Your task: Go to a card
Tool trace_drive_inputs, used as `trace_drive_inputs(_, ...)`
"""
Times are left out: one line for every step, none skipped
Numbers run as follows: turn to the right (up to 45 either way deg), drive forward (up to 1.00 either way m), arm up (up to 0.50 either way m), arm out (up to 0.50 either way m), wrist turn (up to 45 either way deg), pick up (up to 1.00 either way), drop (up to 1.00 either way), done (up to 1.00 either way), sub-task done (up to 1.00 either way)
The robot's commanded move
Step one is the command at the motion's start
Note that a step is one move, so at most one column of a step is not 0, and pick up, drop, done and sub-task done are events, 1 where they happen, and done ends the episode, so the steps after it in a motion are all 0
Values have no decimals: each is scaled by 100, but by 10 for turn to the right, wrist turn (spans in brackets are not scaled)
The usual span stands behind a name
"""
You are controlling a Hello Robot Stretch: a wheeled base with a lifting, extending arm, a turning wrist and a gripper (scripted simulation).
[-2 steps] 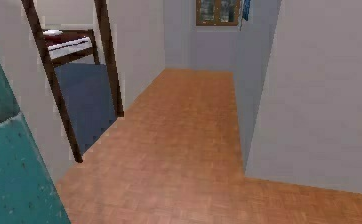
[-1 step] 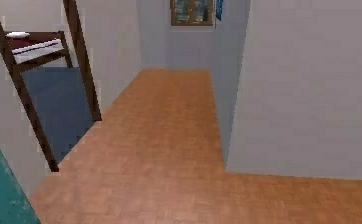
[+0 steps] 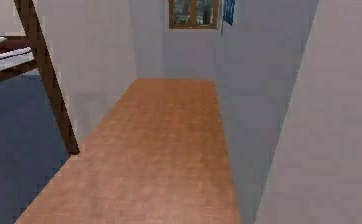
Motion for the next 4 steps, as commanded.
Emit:
trace_drive_inputs(30, 0, 0, 0, 0, 0, 0, 0, 0)
trace_drive_inputs(0, 15, 0, 0, 0, 0, 0, 0, 0)
trace_drive_inputs(0, 15, 0, 0, 0, 0, 0, 0, 0)
trace_drive_inputs(-450, 0, 0, 0, 0, 0, 0, 0, 0)
